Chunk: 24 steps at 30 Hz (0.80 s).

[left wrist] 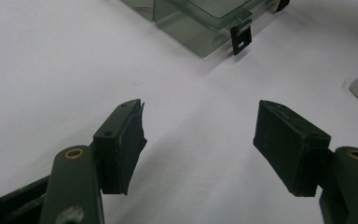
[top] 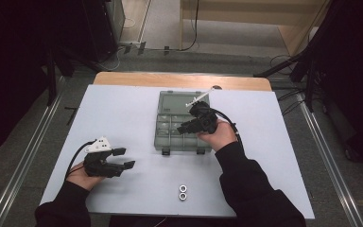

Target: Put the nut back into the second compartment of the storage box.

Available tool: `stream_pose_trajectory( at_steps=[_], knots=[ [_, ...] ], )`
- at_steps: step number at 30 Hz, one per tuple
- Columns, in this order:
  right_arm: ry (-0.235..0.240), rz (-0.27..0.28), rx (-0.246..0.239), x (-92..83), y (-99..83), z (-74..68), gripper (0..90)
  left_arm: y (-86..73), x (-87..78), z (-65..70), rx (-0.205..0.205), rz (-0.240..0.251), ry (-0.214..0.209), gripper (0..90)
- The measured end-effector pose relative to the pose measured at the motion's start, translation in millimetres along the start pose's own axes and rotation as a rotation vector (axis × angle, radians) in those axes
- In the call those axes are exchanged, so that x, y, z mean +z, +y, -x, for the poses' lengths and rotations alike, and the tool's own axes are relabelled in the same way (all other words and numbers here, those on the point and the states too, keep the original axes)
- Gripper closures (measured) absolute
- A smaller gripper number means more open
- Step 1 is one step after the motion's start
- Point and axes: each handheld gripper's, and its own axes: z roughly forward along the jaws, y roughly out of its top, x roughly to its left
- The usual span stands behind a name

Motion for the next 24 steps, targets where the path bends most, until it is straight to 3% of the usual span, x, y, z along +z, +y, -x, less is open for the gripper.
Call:
stream_pose_trajectory(
  at_steps=[5, 24],
  knots=[
    [-0.025, 0.016, 0.037, 5.4, 10.1, 5.1, 71.2, -0.1, -0.1, -0.1, -0.001, 0.002, 0.000, 32.8],
    [-0.080, -0.005, 0.047, 30.1, 31.4, 16.3, 71.1, -0.2, -0.3, -0.1, -0.002, 0.008, -0.001, 32.8]
  ],
)
